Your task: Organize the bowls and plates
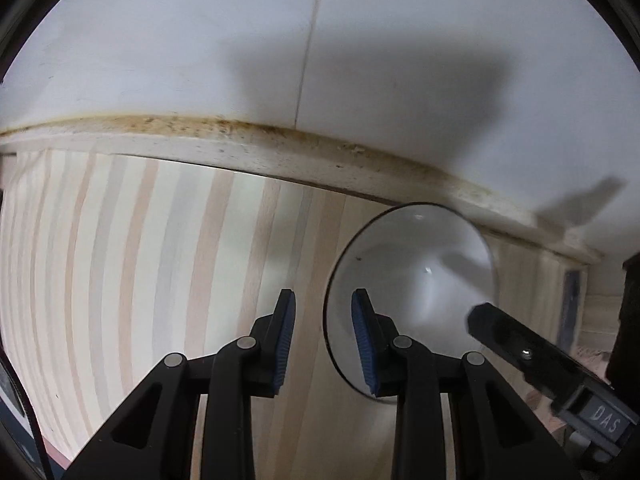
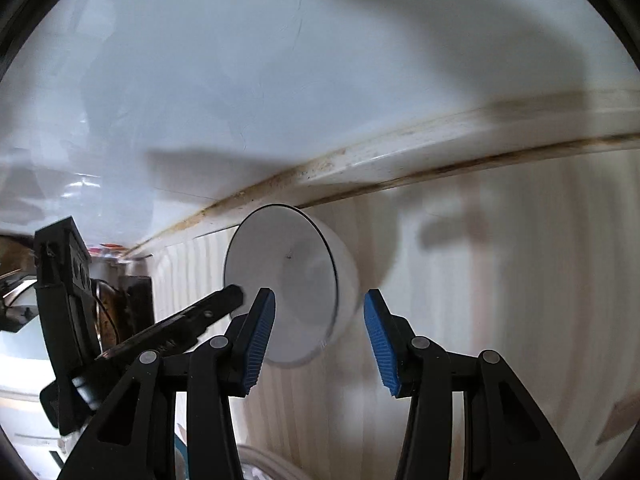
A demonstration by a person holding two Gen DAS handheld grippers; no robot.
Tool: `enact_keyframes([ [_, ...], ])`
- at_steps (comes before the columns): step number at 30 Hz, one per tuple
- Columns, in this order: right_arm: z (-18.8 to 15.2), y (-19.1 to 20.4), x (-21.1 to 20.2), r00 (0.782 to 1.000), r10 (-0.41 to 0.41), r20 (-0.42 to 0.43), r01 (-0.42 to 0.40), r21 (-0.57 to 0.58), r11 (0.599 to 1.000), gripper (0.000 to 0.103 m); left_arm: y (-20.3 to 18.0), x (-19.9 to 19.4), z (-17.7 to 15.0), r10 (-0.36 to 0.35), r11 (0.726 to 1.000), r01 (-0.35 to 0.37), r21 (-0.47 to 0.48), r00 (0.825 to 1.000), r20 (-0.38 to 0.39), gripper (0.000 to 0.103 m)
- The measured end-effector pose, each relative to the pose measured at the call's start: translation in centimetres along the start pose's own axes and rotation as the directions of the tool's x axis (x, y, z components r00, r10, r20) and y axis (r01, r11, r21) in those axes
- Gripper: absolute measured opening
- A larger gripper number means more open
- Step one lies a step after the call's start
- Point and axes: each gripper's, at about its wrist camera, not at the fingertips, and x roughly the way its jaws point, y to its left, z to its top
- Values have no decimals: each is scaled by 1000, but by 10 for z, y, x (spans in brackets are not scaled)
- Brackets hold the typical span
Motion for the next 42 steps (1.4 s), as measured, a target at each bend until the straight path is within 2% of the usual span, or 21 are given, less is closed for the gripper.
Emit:
enact_keyframes([
  [1, 2, 2, 8, 999, -42, -9, 42, -10, 999, 42, -1, 2, -1, 3, 1000, -3, 8, 1000, 6, 13],
  [2, 3, 2, 12, 997, -78, -5, 78, -16, 997, 31, -2, 3, -2, 0, 1000, 0, 19, 1000, 6, 8],
  [3, 4, 3, 14, 994, -106, 8, 106, -27, 994, 22, -4, 2, -4, 11, 1000, -12, 25, 1000, 11, 8],
  [5, 1, 3, 14, 991, -133, 19, 134, -29, 991, 12, -7, 0, -6, 19, 999, -20, 34, 1000, 22, 8],
  [12, -10, 4, 9, 989, -149, 16, 149, -16, 989, 12, -13, -25, -22, 26, 998, -29, 51, 998, 61, 8],
  [20, -49, 7, -40, 990, -130, 60, 131, -25, 991, 12, -19, -68, -58, -5, 995, -6, 103, 994, 105, 8],
  [30, -140, 6, -128, 977, -160, 142, 166, -32, 986, 12, -70, -114, -142, -92, 978, 64, 200, 987, 134, 8],
  [34, -183, -9, -160, 972, -175, 158, 180, -20, 983, 12, -87, -122, -178, -121, 963, 86, 256, 985, 122, 8],
  [37, -213, -34, -184, 971, -174, 163, 175, 8, 985, 12, -97, -122, -201, -137, 952, 101, 290, 985, 104, 8],
  [42, -258, -57, -200, 970, -182, 160, 178, 39, 983, 12, -110, -113, -240, -135, 934, 106, 342, 989, 62, 8],
])
